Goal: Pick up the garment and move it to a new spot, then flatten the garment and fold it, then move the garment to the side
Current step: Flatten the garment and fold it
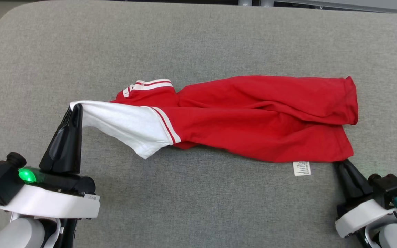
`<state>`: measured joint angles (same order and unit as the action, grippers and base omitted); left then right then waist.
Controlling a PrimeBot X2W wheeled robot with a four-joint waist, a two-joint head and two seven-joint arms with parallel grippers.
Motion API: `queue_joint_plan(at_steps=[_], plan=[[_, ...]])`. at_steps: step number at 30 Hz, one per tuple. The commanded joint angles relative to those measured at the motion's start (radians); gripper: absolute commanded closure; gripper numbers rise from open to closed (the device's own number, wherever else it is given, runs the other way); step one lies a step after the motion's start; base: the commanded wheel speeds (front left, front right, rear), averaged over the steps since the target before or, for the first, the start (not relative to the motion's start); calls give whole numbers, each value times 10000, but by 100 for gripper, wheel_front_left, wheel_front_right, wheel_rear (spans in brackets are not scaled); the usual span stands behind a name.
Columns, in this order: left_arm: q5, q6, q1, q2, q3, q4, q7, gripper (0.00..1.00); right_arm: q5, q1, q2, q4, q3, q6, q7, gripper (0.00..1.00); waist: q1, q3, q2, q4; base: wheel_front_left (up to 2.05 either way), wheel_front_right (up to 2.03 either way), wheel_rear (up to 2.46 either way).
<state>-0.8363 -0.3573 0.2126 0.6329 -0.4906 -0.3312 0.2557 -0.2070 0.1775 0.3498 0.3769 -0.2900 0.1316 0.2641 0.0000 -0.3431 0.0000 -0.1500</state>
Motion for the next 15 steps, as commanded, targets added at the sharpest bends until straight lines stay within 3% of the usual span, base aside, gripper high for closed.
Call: queue_joint_plan(at_steps=[1, 6, 9, 12, 13, 15], plan=[[24, 69, 132, -7, 93, -16, 37, 100, -134, -163, 38, -64, -51, -20, 0, 100, 0, 109, 0, 76, 0, 0, 0], [-489, 469, 13, 161, 478, -395, 24, 100, -1453, -632, 507, -1106, -518, -22, 3, 100, 0, 729, 0, 460, 0, 0, 0], [-975, 797, 97, 557, 829, -781, -287, 100, -2723, -789, 1220, -2059, -1026, -22, 2, 100, 0, 1204, 0, 807, 0, 0, 0], [-1602, 1040, 375, 991, 1220, -1207, -853, 100, -4143, -610, 2311, -2954, -1722, -22, -65, 100, 0, 1751, 0, 1191, 0, 0, 0], [-2175, 1171, 593, 1252, 1478, -1456, -1369, 100, -5223, -298, 3079, -3672, -2000, -20, -374, 100, 0, 2045, 0, 1431, 0, 0, 0], [-2832, 1278, 954, 1457, 1691, -1628, -1997, 100, -6533, 21, 3732, -4459, -2090, -20, -807, 100, 0, 2272, 0, 1625, 0, 0, 0]])
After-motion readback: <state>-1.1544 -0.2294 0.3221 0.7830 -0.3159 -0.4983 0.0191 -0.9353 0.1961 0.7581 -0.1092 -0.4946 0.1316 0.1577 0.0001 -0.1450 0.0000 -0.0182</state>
